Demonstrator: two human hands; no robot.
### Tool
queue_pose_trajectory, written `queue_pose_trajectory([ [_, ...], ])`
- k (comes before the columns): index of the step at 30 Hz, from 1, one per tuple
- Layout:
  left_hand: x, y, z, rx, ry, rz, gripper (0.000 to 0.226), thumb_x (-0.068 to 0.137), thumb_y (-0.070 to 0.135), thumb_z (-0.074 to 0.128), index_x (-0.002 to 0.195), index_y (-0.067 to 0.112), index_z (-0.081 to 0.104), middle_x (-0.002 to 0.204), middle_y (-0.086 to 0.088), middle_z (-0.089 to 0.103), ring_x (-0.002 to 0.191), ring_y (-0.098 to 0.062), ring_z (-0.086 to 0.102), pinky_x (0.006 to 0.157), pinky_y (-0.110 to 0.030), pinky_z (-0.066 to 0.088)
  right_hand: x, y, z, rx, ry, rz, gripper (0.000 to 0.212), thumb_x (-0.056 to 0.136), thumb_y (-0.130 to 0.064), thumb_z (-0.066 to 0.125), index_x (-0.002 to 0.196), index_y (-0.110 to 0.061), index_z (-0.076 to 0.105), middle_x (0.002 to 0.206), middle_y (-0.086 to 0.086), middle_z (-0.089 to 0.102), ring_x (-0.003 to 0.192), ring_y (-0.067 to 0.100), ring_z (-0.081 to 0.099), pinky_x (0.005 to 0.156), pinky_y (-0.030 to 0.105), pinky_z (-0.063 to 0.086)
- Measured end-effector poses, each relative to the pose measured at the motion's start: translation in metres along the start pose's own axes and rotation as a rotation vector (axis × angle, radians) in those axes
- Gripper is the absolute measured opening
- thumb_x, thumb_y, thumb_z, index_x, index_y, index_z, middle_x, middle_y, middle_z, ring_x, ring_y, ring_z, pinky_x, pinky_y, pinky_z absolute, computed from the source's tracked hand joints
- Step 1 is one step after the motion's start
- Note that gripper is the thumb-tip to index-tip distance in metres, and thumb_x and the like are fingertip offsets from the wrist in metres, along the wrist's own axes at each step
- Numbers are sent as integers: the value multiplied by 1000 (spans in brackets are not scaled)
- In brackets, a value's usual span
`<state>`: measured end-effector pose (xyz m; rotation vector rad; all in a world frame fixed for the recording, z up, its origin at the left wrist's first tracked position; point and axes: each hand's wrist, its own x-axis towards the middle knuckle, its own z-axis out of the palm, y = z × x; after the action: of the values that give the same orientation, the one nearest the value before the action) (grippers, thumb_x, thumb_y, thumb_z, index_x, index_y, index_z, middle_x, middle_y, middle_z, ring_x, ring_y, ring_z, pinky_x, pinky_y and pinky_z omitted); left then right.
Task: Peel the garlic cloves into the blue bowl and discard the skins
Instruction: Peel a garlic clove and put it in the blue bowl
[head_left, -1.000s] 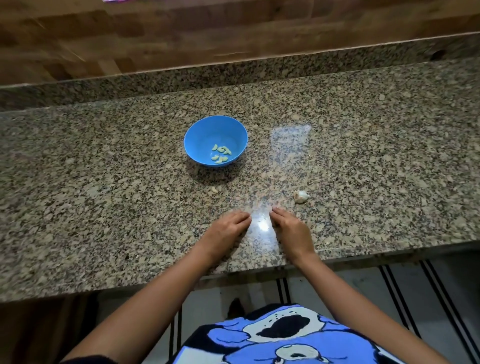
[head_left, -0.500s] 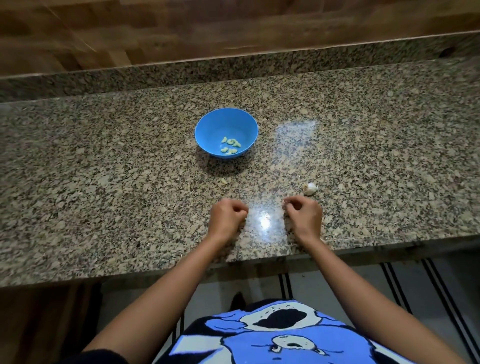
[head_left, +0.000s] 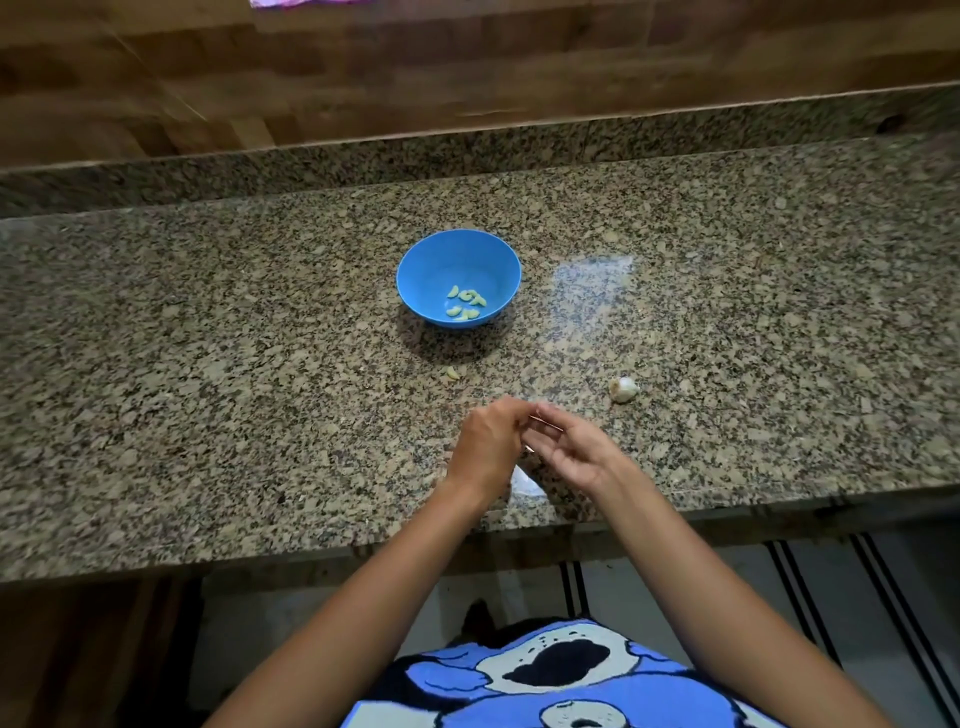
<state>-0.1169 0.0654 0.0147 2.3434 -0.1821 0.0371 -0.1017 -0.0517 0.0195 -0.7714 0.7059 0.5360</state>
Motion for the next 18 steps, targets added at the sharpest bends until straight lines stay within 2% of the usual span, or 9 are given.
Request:
queue_pose_trajectory([
  [2,-1,-1,2,41,42,40,17,92,7,55,100,10,71,83,-4,72,67,-12,68,60,-24,58,-3,0,0,-6,-6,-2,16,89,-3,55,102,3,62,97,24,66,94,29,65,74,34,57],
  [5,2,-4,2,54,133,0,15,90,10,60,100,12,72,86,-1,73,68,-7,62,61,-11,51,-6,1,1,35,1,14,16,87,2,55,101,3,63,94,23,66,91,26,66,71,33,57],
  [9,7,-9,6,115,183,-59,18,84,22,67,100,16,72,91,5,57,88,-8,44,73,-15,36,-2,1,0,20,43,21,15,80,4,62,94,3,65,93,21,67,87,25,68,70,33,58],
  [12,6,-13,14,128,143,-83,20,87,23,64,104,16,71,97,9,46,95,-8,37,83,-22,33,0,0,1,-13,90,-9,10,77,4,65,86,3,66,83,19,69,82,24,69,66,31,58],
  [14,6,-17,20,-8,76,-150,22,92,20,58,109,14,69,105,10,46,105,-9,37,93,-28,36,0,0,1,-20,120,-29,7,77,5,65,83,3,65,83,18,69,78,23,69,63,30,59],
  [16,8,-17,23,-243,-6,-226,24,94,16,52,114,13,66,116,8,49,116,-13,40,100,-31,39,0,-1,1,10,136,-41,10,77,6,65,87,4,65,84,20,68,72,22,70,61,28,58],
  [18,8,-10,19,-579,-80,-306,33,95,8,47,125,13,59,130,4,52,124,-14,44,98,-22,44,0,-4,0,16,153,-53,14,79,6,63,93,6,64,79,20,69,64,21,70,57,25,58],
])
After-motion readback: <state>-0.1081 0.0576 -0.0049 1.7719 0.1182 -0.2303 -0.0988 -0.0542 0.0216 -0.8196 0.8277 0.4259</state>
